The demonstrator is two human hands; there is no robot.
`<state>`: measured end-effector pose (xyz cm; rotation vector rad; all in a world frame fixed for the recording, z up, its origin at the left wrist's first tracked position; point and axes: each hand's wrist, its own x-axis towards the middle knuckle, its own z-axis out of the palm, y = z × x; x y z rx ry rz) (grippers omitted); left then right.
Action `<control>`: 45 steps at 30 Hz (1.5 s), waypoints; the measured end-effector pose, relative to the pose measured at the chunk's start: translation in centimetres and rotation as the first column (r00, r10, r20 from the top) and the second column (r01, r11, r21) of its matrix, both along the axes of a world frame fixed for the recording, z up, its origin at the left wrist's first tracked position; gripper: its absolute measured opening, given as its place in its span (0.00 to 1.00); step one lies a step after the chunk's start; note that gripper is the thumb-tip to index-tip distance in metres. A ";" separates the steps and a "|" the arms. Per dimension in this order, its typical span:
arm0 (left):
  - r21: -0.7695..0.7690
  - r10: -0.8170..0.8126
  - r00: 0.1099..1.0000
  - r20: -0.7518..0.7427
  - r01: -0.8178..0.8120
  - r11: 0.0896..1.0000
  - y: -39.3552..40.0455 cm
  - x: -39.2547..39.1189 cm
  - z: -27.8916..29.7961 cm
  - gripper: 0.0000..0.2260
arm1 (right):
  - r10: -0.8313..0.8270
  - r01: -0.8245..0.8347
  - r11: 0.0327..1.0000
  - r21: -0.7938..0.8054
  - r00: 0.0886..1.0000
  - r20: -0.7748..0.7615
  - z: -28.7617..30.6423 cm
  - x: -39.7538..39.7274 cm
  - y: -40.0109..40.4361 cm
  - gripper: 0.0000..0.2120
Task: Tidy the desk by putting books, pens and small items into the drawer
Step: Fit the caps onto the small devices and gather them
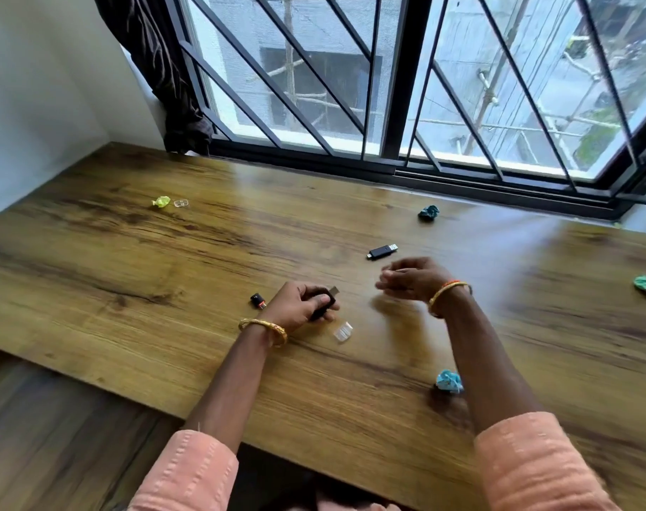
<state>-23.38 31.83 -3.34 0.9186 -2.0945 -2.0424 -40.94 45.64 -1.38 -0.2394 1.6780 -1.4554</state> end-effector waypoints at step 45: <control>0.125 0.197 0.970 -0.145 -0.179 0.976 0.8 1.0 -3.0 0.10 | 0.243 -0.247 0.966 -0.080 0.968 -0.057 -3.0 5.1 -2.7 0.07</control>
